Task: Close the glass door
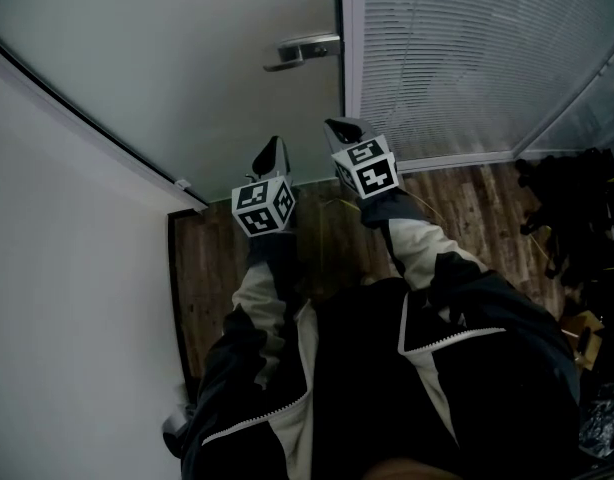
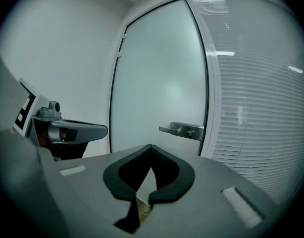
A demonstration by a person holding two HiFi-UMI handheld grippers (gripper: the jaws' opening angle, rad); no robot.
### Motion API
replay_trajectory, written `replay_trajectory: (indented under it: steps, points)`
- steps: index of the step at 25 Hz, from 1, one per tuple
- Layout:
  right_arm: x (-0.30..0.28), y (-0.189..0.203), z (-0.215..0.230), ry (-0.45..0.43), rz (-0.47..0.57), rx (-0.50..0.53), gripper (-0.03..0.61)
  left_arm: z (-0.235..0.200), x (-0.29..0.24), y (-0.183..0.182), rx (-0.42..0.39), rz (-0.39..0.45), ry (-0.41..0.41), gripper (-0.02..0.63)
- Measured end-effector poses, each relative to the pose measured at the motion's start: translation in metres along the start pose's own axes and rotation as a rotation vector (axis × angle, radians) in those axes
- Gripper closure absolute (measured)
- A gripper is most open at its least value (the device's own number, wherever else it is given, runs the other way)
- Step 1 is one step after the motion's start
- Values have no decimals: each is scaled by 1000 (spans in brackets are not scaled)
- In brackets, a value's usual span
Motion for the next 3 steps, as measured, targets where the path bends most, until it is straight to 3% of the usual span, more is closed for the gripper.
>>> replay_trajectory:
  steps: [3]
  points:
    - [1, 1, -1, -1, -5, -6, 577, 1, 1, 0, -1, 0, -1, 611]
Point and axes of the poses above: the fingertips, and each gripper's own axes: x backward along the fingers, z to its right, y out of its underside, the point moved 6 cm from there along x, backward along the fingers
